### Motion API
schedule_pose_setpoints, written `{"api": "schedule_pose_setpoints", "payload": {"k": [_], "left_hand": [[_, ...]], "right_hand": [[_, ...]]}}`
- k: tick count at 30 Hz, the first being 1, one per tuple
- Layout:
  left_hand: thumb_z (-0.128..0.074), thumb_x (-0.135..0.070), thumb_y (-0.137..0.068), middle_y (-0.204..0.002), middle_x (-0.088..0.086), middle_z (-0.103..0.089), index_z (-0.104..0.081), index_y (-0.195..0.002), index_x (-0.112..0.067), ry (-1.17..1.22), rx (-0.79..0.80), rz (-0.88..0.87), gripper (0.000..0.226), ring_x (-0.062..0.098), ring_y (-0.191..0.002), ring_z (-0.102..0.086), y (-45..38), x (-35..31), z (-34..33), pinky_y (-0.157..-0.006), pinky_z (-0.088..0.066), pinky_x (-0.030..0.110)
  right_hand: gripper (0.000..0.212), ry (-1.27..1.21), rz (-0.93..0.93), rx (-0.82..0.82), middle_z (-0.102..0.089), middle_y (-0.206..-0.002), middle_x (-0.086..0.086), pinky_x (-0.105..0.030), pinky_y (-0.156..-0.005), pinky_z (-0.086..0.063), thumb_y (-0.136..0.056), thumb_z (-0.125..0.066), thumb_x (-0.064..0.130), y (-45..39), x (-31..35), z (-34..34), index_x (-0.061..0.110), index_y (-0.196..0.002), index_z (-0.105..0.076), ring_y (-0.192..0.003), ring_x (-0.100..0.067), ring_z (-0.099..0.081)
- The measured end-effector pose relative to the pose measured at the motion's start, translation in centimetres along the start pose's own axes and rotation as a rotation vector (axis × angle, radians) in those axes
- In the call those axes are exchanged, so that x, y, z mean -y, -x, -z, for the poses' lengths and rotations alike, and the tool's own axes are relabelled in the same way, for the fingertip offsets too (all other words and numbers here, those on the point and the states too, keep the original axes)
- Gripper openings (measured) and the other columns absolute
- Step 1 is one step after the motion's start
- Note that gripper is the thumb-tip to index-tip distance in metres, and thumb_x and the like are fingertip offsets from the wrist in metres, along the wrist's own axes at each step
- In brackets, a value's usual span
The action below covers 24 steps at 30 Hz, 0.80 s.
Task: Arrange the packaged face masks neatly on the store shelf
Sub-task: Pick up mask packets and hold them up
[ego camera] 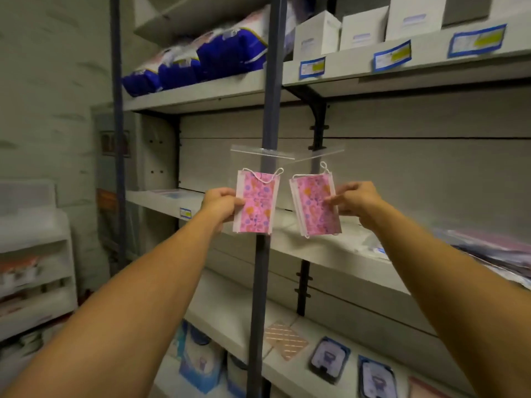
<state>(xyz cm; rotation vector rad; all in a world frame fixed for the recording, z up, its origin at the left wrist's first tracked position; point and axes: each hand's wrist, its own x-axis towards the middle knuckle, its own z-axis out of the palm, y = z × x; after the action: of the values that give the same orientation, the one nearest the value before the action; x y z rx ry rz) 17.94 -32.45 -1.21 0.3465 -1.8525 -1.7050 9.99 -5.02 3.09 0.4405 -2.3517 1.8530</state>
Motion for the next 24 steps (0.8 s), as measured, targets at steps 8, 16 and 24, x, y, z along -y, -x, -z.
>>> {"api": "schedule_pose_setpoints", "payload": {"k": [8,16,24], "left_hand": [[-0.068,-0.001,-0.091,-0.102,0.012,-0.073,-0.067,-0.112,-0.004,-0.060,-0.111,0.012,0.022,0.022,-0.085,-0.072,-2.7,1.1,10.0,-0.064,-0.059,0.033],[-0.068,0.000,-0.091,-0.089,0.006,-0.070,-0.065,-0.086,-0.015,-0.094,-0.170,-0.012,0.016,0.018,-0.077,-0.069,-7.0,2.1,19.4,-0.058,-0.056,0.029],[-0.070,-0.003,-0.090,-0.100,0.009,-0.072,-0.068,-0.096,-0.011,-0.087,-0.257,-0.004,0.010,0.026,-0.089,-0.072,-12.5,4.8,28.3,-0.081,-0.062,0.046]], "right_hand": [[0.024,-0.083,0.014,0.066,-0.069,-0.101,-0.012,-0.040,-0.076,-0.061,-0.078,-0.080,0.000,-1.2,0.8,-11.5,0.007,-0.092,-0.062,-0.088,-0.027,-0.071],[0.031,-0.137,-0.031,0.087,-0.071,-0.102,-0.012,-0.040,-0.074,-0.062,-0.079,-0.081,0.004,-3.1,2.1,-21.8,0.004,-0.105,-0.064,-0.089,-0.027,-0.073],[0.025,-0.163,-0.046,0.050,-0.068,-0.101,-0.012,-0.043,-0.083,-0.061,-0.082,-0.079,0.003,-4.7,2.6,-30.4,0.009,-0.097,-0.060,-0.089,-0.028,-0.071]]}}
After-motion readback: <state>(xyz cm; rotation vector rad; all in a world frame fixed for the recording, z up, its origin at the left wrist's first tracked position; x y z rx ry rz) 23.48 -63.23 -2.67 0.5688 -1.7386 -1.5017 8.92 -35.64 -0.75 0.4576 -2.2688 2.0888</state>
